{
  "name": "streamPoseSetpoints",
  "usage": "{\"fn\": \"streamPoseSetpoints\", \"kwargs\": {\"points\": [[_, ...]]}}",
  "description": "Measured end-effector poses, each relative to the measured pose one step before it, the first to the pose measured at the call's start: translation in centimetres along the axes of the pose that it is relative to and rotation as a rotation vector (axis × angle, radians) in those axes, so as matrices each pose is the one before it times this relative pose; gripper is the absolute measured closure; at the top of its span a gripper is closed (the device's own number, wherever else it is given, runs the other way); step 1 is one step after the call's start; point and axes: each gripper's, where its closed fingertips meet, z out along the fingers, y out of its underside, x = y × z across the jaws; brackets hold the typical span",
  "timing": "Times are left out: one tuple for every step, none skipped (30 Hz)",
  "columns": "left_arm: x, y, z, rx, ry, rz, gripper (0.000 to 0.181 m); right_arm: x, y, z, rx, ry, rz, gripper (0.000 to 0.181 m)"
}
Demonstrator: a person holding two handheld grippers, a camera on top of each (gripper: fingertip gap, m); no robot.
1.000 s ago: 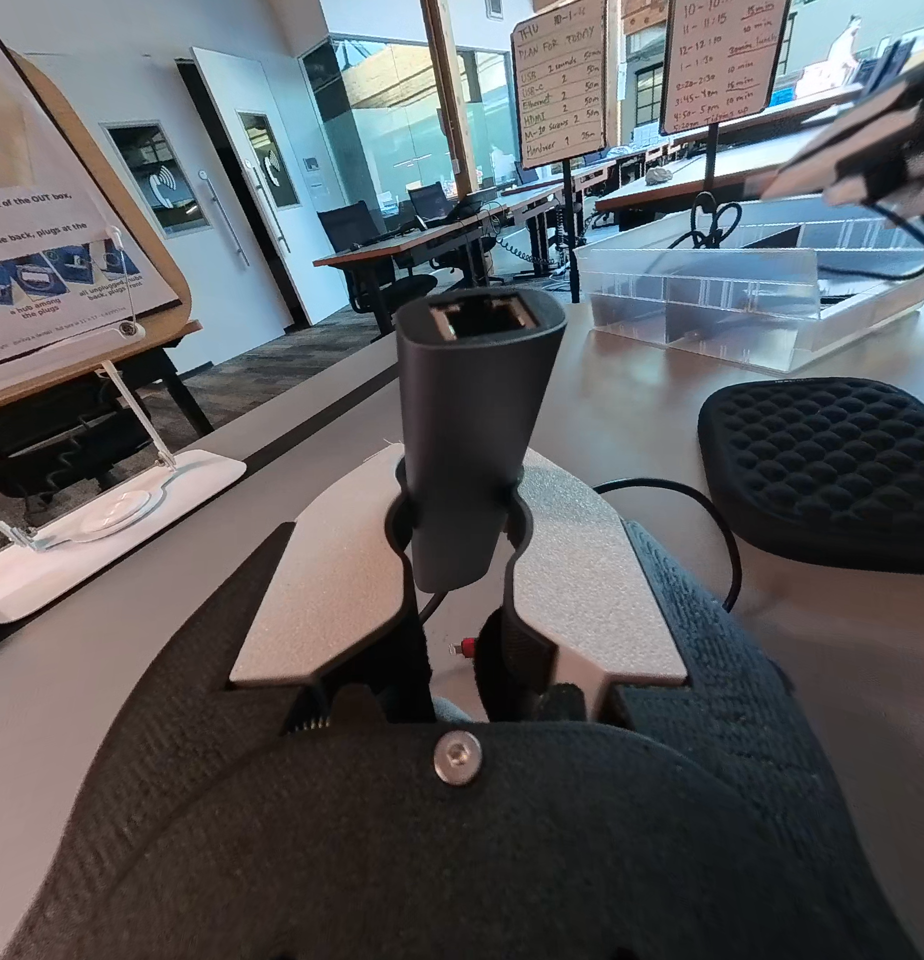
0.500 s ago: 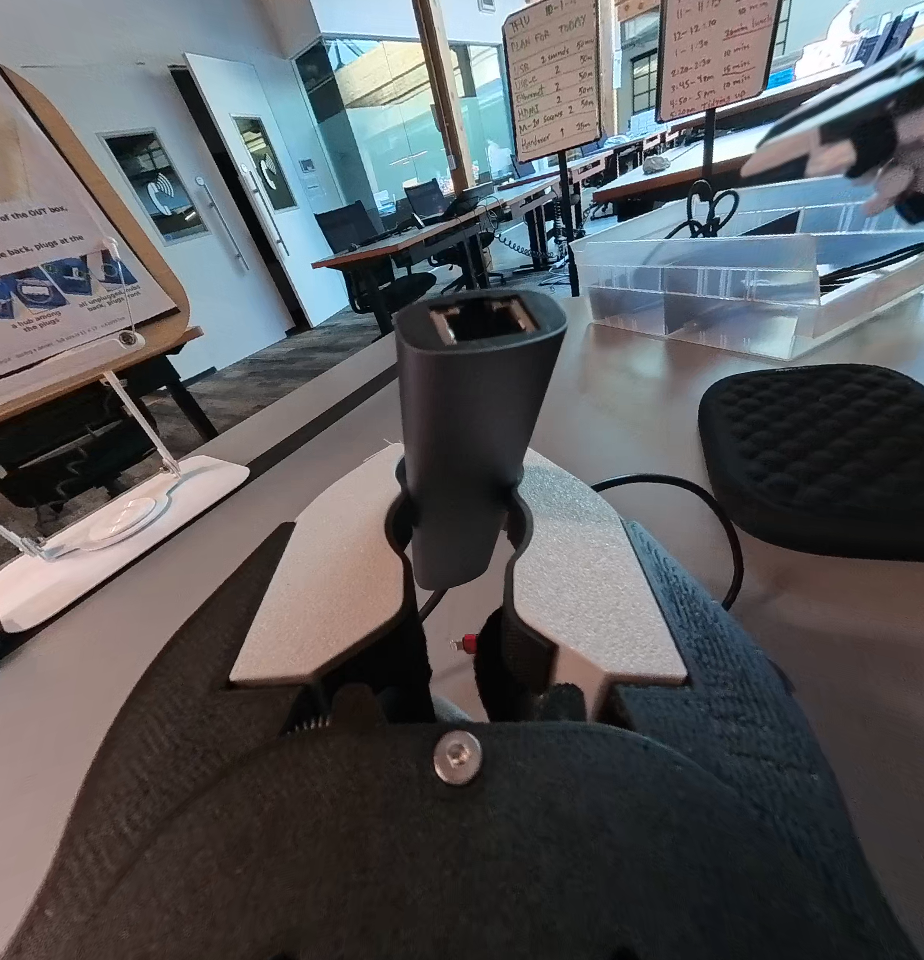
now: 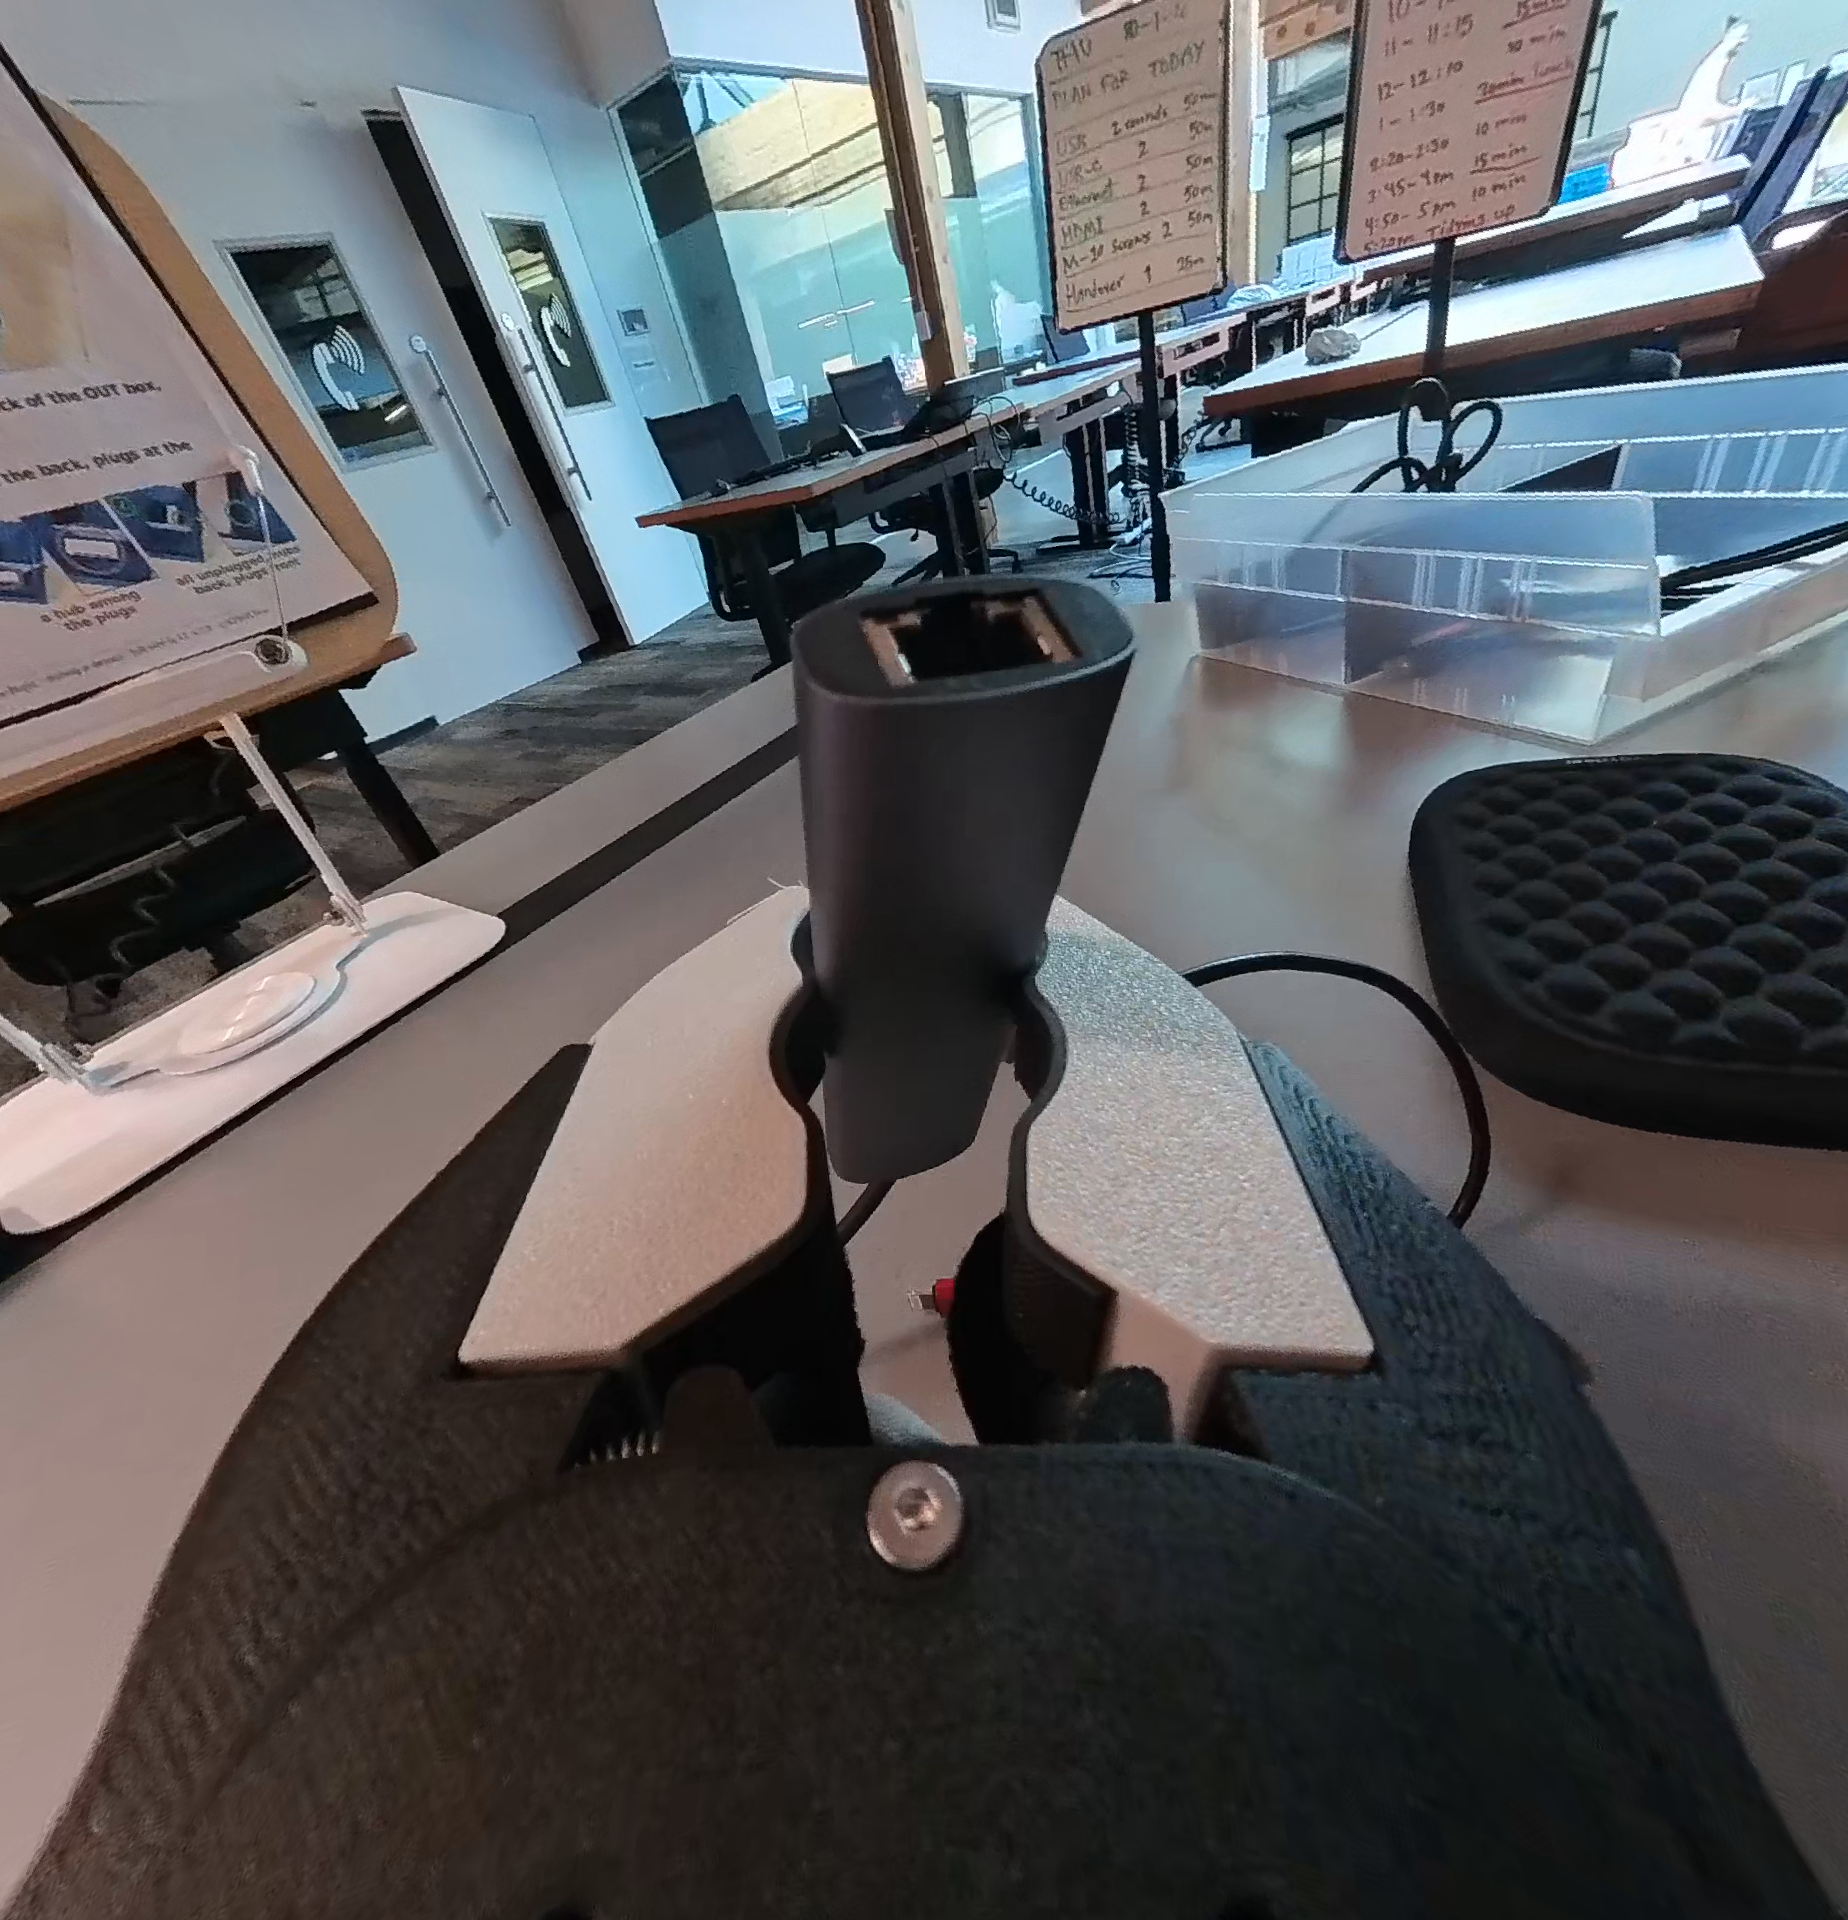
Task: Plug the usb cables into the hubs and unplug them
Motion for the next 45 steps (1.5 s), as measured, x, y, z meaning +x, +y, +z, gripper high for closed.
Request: {"fn": "streamPoseSetpoints", "kwargs": {"points": [[0.039,-0.038,-0.015,0.0008,0.0006,0.0005,0.148,-2.876,0.976,1.824,-0.0316,-0.0892,-0.0017,0.141],[0.044,-0.085,-0.02,0.0044,0.0035,-0.0065,0.148,-2.751,1.614,2.042,-0.0612,-0.088,-0.0103,0.141],[0.025,-0.108,-0.045,0.0066,0.0046,-0.0117,0.148,-2.534,2.017,2.21,-0.0808,-0.0826,-0.0157,0.14],[-0.038,-0.116,-0.066,0.0066,0.0015,-0.01,0.148,-2.017,2.064,2.304,-0.0811,-0.0579,-0.0174,0.139],[-0.055,-0.135,-0.076,0.0065,-0.0006,-0.0061,0.148,-1.445,1.891,2.244,-0.0717,-0.0268,-0.0208,0.138],[-0.013,-0.185,-0.091,0.0087,0.0015,-0.0072,0.148,-1.023,1.554,2.015,-0.0572,-0.0002,-0.0227,0.138],[0.108,-0.226,-0.084,0.0114,0.0098,-0.0148,0.148,-0.808,1.188,1.692,-0.044,0.014,-0.0311,0.138],[0.211,-0.255,-0.051,0.0137,0.0163,-0.0227,0.148,-0.589,0.78,1.292,-0.0288,0.0264,-0.0392,0.139],[0.292,-0.256,-0.027,0.0147,0.0199,-0.0266,0.148,-0.355,0.447,0.938,-0.0124,0.0372,-0.0367,0.142],[0.344,-0.223,0.015,0.0139,0.0223,-0.0275,0.148,-0.225,0.288,0.634,-0.0039,0.0374,-0.0275,0.146],[0.389,-0.148,0.057,0.0116,0.0241,-0.0245,0.148,-0.327,0.139,0.413,0.0065,0.0175,-0.009,0.148],[0.371,0.001,0.113,0.0032,0.0221,-0.017,0.148,-0.372,-0.062,0.218,0.0191,-0.003,0.0113,0.15],[0.269,0.18,0.14,-0.008,0.0153,-0.0087,0.148,-0.236,-0.271,0.062,0.0301,-0.0088,0.0289,0.153],[0.173,0.243,0.137,-0.0122,0.0088,-0.0024,0.148,-0.068,-0.342,-0.031,0.0334,-0.0069,0.0391,0.155],[0.149,0.215,0.121,-0.0102,0.0085,-0.0007,0.148,0.046,-0.28,-0.078,0.0271,-0.0034,0.0359,0.159],[0.076,0.018,0.054,0.0019,0.0055,-0.0085,0.148,0.133,-0.067,-0.07,0.0113,0.0025,0.0252,0.163],[0.151,-0.003,0.031,0.0028,0.0152,-0.0151,0.148,0.072,0.021,-0.001,0.0064,0.0005,0.0112,0.165],[0.156,0.059,0.033,-0.0006,0.0193,-0.0233,0.148,0.159,0.049,-0.001,0.0035,0.0082,-0.001,0.17],[0.07,0.074,0.033,-0.0016,0.0162,-0.0303,0.148,0.201,0.0,-0.074,0.0073,0.0117,-0.0094,0.174],[0.055,0.006,-0.001,0.001,0.012,-0.0217,0.148,0.035,0.001,-0.04,0.0045,0.0035,-0.0038,0.174],[0.012,0.0,-0.011,0.0012,0.0037,-0.006,0.148,-0.011,0.024,-0.014,-0.0024,0.0007,0.0004,0.174],[-0.048,-0.034,-0.029,0.0022,-0.0085,0.0073,0.148,-0.045,-0.006,0.007,-0.0036,0.0016,-0.0008,0.174],[-0.115,-0.099,-0.086,-0.0001,-0.019,0.0252,0.149,-0.051,-0.057,-0.005,-0.0006,0.0034,-0.0029,0.174],[-0.119,-0.111,-0.099,-0.0077,-0.0249,0.0476,0.149,-0.041,-0.072,0.013,-0.0015,0.0057,-0.0041,0.174],[-0.046,-0.142,-0.082,-0.0068,-0.0202,0.0552,0.149,0.011,-0.003,0.011,-0.007,0.0063,-0.0092,0.174],[-0.077,-0.054,-0.017,-0.0059,-0.0173,0.0369,0.149,0.022,0.025,0.046,-0.0094,0.0039,-0.0093,0.174],[-0.085,0.062,0.031,-0.0103,-0.0104,0.0166,0.149,0.052,0.086,0.031,-0.0125,-0.0005,-0.0025,0.174],[-0.043,0.125,0.056,-0.0145,-0.0051,0.0166,0.149,0.035,0.128,0.033,-0.0148,-0.0067,0.005,0.174],[-0.023,0.108,0.065,-0.0155,-0.008,0.029,0.149,0.032,0.147,0.021,-0.0136,-0.0106,0.0067,0.174],[-0.017,0.026,0.073,-0.0106,-0.0148,0.0361,0.149,0.05,0.142,-0.011,-0.0113,-0.009,0.0061,0.173],[0.012,-0.01,0.075,-0.0073,-0.0136,0.0276,0.149,0.066,0.118,-0.027,-0.0105,-0.0075,0.0053,0.173],[0.002,-0.03,0.079,-0.006,-0.0094,0.0208,0.149,0.075,0.089,-0.039,-0.0109,-0.0053,0.0038,0.173],[-0.003,-0.088,0.067,0.001,-0.0069,0.009,0.149,0.084,0.015,-0.059,-0.0081,-0.0032,0.0015,0.174],[-0.015,-0.078,0.046,0.0059,-0.0009,-0.0099,0.149,0.067,-0.04,-0.064,-0.0043,-0.0035,0.0029,0.173],[-0.019,0.026,0.05,0.0012,0.0023,-0.0109,0.149,0.037,0.004,-0.023,-0.0078,-0.0034,0.0041,0.174],[-0.01,0.103,0.043,-0.0057,0.0016,-0.0084,0.149,0.01,0.081,0.028,-0.0106,-0.0006,-0.0015,0.173],[-0.041,0.057,0.025,-0.0014,-0.0015,-0.0089,0.148,0.03,0.052,0.03,-0.0066,0.0046,-0.009,0.174],[0.014,0.055,0.016,-0.0012,0.0028,-0.0089,0.149,-0.006,0.032,0.002,-0.0045,0.0034,-0.0106,0.174],[0.03,0.066,0.017,-0.003,0.0031,-0.0039,0.148,-0.023,0.063,-0.013,-0.0103,-0.0018,-0.0067,0.174],[0.06,-0.059,0.003,0.0025,0.0033,0.0084,0.148,-0.019,-0.005,-0.046,-0.0066,-0.0054,0.0002,0.174],[0.072,-0.077,-0.002,0.0011,0.0015,0.0124,0.148,-0.021,0.014,-0.079,-0.0076,-0.008,-0.0006,0.174],[-0.948,0.11,-0.119,-0.0092,-0.0611,0.0132,0.149,-0.022,0.09,-0.231,-0.0163,-0.0105,-0.0074,0.174],[-4.173,0.814,-0.965,-0.0417,-0.2086,0.0723,0.149,-0.233,-0.133,-0.851,-0.0002,-0.0307,-0.0214,0.174],[-3.831,1.227,-0.821,-0.0491,-0.1034,0.0145,0.149,0.331,-0.857,-1.46,0.0348,-0.0008,0.0119,0.174],[-1.942,0.211,-0.662,0.0252,0.0125,-0.1459,0.15,0.522,-1.115,-1.535,0.0317,-0.0043,0.0214,0.174]]}}
